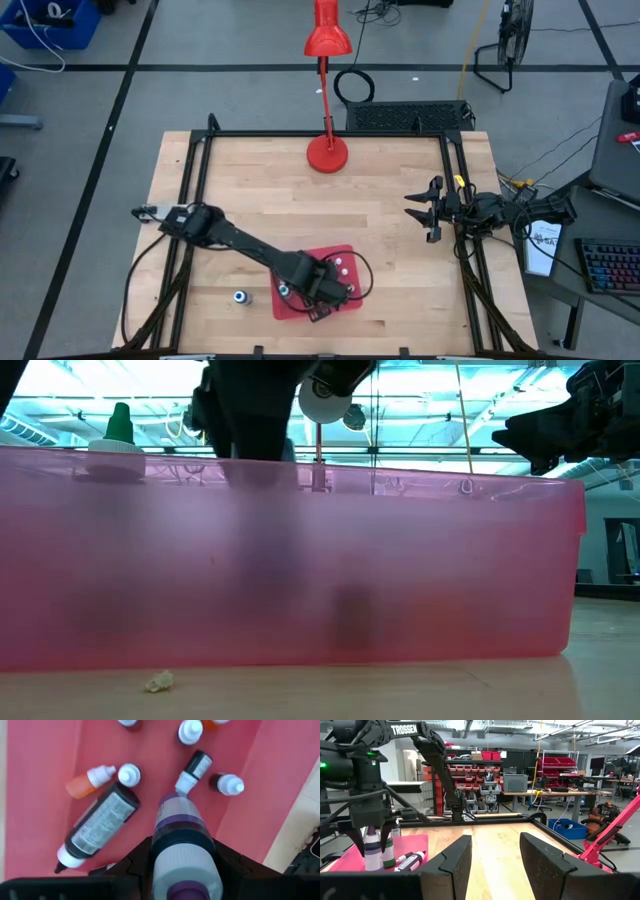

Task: Pick & Place food coloring
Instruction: Put the big violet food coloring bottle into the pink container, then put the big blue food coloring bottle into the pink container

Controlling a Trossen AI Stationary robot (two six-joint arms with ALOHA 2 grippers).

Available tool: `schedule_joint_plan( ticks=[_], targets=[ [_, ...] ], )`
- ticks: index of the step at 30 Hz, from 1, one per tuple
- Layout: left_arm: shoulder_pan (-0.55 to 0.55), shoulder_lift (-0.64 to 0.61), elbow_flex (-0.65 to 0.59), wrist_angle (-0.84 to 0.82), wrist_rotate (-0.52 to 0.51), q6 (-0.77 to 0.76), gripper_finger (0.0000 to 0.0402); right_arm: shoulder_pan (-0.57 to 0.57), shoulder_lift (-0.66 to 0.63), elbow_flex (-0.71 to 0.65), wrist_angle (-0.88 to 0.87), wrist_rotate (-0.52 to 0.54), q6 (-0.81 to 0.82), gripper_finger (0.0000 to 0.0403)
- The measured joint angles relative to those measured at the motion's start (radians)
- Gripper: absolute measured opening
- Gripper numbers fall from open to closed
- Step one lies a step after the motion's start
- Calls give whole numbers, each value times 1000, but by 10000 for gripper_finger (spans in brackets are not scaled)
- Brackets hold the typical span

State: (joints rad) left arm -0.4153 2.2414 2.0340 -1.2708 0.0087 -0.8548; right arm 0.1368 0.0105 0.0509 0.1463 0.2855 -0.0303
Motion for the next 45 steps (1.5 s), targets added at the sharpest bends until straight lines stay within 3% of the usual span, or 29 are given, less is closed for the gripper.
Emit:
schedule_joint_plan(
  ticks=[17, 24, 27, 29, 34, 38, 42, 45],
  targets=[
    [-13, -5, -115, 83, 25, -98, 147, 0, 0, 0, 0, 0, 0, 155],
    [1, -9, -111, 102, 81, -98, 324, 0, 0, 0, 0, 0, 0, 155],
    [14, -9, -86, 92, 101, -86, 377, 0, 0, 0, 0, 0, 0, 155],
    [25, -9, -63, 86, 126, -73, 391, 0, 0, 0, 0, 0, 0, 155],
    [38, -10, 73, -91, 143, -50, 368, 0, 0, 0, 0, 0, 0, 155],
    [32, -10, 215, -301, 61, -46, 345, 0, 0, 0, 0, 0, 0, 155],
    [-3, -65, 255, -279, -33, -31, 327, 0, 0, 0, 0, 0, 0, 155],
    [-33, -109, 240, -310, -84, -116, 312, 0, 1, 0, 3, 0, 0, 155]
  ],
)
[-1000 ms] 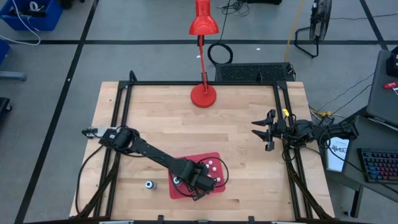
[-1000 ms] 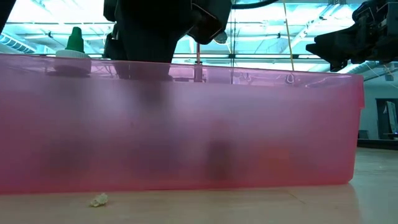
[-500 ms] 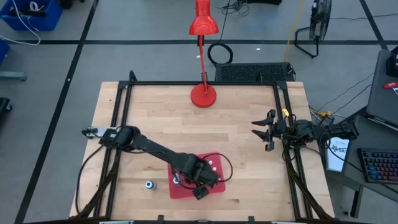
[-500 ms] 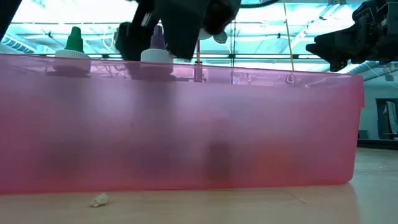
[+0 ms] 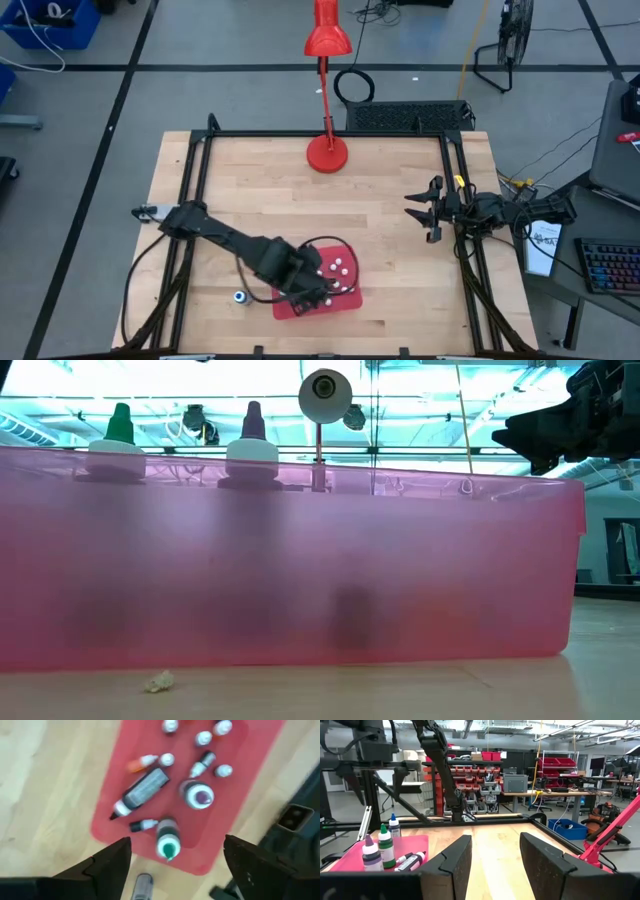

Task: Pick & Place food coloring
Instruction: Put the big blue food coloring bottle into the pink container

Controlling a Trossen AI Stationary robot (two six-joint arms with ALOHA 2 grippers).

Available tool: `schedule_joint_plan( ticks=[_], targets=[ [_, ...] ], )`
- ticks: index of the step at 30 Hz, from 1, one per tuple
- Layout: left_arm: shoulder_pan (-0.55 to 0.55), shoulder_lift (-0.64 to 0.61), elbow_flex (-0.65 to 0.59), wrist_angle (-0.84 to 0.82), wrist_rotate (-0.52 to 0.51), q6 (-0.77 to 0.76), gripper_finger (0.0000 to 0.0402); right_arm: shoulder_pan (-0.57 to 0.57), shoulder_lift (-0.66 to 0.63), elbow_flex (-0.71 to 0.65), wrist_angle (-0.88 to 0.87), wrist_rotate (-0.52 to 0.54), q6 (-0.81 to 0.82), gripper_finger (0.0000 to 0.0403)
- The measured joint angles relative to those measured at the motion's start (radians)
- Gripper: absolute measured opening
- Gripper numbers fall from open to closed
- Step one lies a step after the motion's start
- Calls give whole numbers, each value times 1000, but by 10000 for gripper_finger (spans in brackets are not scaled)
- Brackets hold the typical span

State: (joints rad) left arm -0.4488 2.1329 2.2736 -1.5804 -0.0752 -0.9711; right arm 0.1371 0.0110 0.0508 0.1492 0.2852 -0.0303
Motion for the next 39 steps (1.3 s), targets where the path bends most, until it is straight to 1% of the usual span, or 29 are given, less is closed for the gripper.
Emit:
schedule_joint_plan(
  ticks=[3, 8, 11, 16, 20, 22, 27, 30, 31, 33, 35, 39],
  targets=[
    [-35, -37, -26, 13, -54, -96, 296, 0, 3, 0, -5, 0, 0, 155],
    [-107, -58, -108, 6, -63, -189, 272, 0, 3, 0, -3, 0, 0, 155],
    [-148, -60, -168, 11, -46, -248, 259, 0, 3, 0, -4, 0, 0, 155],
    [-212, -62, -289, 9, 22, -370, 238, 0, 3, 0, -3, 0, 0, 155],
    [-245, -126, -398, 8, 58, -479, 228, 0, 2, 0, -3, 0, 0, 155],
    [-257, -178, -444, 6, 27, -514, 228, 0, 3, 0, -4, 0, 0, 155],
    [-282, -365, -564, 8, -126, -591, 234, 0, 3, 0, -3, 0, 0, 155],
    [-293, -496, -653, 8, -212, -722, 234, 0, 3, 0, -3, 0, 0, 155],
    [-295, -532, -685, 9, -220, -773, 234, 0, 3, 0, -3, 0, 0, 155],
    [-299, -588, -753, 15, -190, -844, 234, 0, 3, 0, -3, 0, 0, 155],
    [-300, -619, -821, 39, -130, -884, 234, 0, 3, 0, -3, 0, 0, 155],
    [-290, -645, -929, 149, -38, -886, 236, 0, 3, 0, -3, 0, 0, 155]
  ],
)
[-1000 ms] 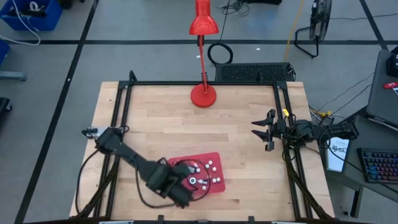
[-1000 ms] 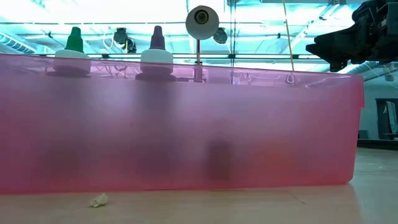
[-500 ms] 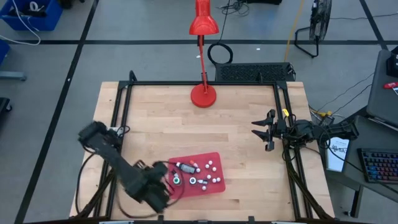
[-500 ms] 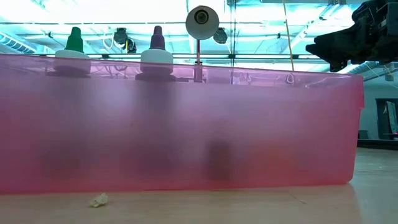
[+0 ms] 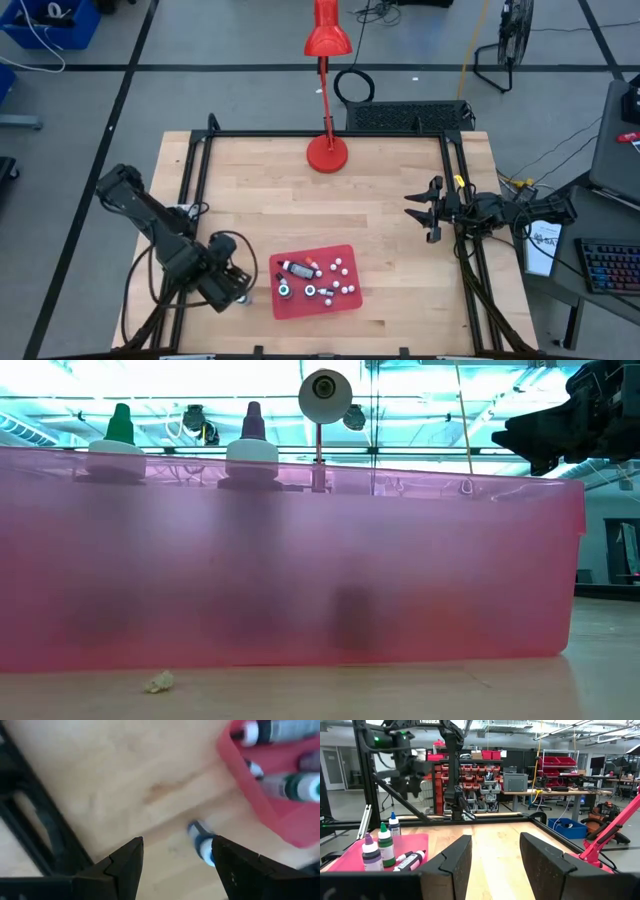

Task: Pick & Place food coloring
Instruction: Put the big blue food coloring bottle into the pink container

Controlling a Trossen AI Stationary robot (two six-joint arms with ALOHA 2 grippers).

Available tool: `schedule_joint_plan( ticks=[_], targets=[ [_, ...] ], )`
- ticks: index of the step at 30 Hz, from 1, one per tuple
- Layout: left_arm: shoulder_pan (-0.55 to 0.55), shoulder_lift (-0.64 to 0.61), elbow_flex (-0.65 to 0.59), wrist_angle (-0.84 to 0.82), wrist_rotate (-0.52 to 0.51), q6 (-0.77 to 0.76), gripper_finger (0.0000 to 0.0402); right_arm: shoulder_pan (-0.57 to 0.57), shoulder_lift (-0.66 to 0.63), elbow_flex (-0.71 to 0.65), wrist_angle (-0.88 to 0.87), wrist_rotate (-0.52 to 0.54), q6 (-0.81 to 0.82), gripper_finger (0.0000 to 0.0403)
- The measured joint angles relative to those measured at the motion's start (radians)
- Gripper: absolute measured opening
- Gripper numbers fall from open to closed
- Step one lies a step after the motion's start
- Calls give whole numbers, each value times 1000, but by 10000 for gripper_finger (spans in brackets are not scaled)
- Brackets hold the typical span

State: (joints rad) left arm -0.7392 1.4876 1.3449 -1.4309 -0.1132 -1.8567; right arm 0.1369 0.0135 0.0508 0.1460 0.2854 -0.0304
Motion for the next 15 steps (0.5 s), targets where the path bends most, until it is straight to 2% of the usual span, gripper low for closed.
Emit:
schedule_joint_plan(
  ticks=[3, 8, 15],
  targets=[
    [8, 2, -44, 119, 44, 32, 233, 0, 0, 0, 0, 0, 0, 155],
    [12, 5, -100, 300, 39, 82, 227, 0, 0, 0, 0, 0, 0, 155],
    [9, 5, -165, 335, 41, 28, 232, 0, 0, 0, 0, 0, 0, 155]
  ],
)
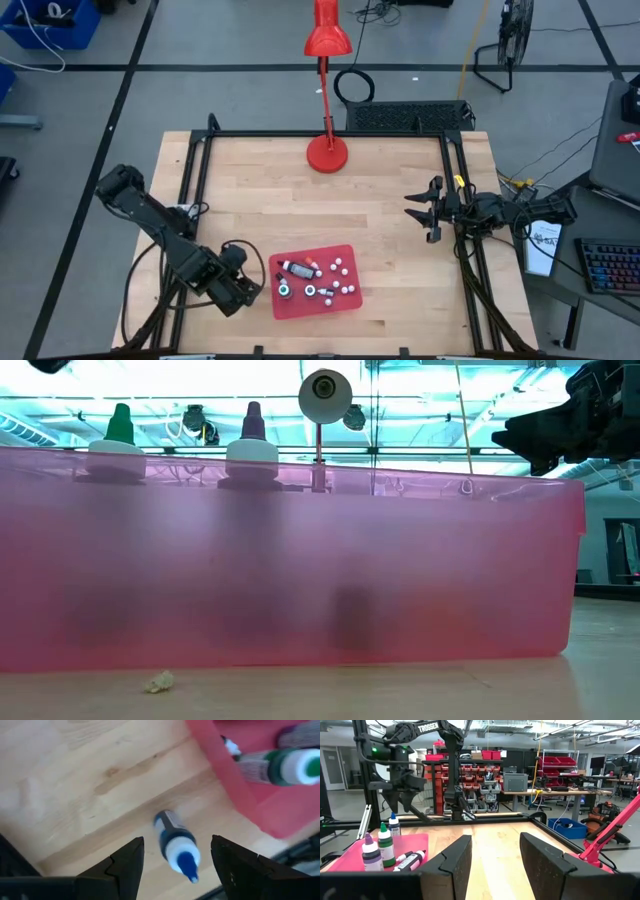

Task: Pick & Place food coloring
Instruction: Put the big blue food coloring bottle into the pink container

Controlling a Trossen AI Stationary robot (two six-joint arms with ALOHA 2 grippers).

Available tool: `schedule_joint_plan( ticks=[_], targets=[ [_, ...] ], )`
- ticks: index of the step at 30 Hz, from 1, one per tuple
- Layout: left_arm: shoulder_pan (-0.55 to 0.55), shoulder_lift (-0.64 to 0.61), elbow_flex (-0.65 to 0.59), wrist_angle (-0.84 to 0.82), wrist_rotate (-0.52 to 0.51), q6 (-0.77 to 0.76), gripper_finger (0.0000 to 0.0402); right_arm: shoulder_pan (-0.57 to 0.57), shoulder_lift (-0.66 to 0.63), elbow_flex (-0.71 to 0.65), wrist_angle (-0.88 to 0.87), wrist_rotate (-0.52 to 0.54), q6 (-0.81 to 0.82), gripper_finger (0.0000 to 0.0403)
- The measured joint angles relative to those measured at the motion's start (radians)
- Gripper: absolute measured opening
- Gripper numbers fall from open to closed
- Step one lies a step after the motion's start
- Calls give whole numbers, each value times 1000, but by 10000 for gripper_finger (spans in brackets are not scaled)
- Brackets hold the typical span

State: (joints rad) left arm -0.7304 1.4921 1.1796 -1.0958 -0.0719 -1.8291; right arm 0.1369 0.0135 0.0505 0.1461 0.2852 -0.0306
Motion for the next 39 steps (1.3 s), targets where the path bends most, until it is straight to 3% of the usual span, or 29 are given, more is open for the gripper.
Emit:
schedule_joint_plan(
  ticks=[12, 21, 39],
  targets=[
    [2, 2, -27, 81, 37, -25, 227, 0, 0, 0, 0, 0, 0, 155],
    [4, 76, -27, 80, 98, -4, 227, 0, 0, 0, 0, 0, 0, 155],
    [-9, 130, -27, 124, 112, -15, 228, 0, 0, 0, 0, 0, 0, 155]
  ],
)
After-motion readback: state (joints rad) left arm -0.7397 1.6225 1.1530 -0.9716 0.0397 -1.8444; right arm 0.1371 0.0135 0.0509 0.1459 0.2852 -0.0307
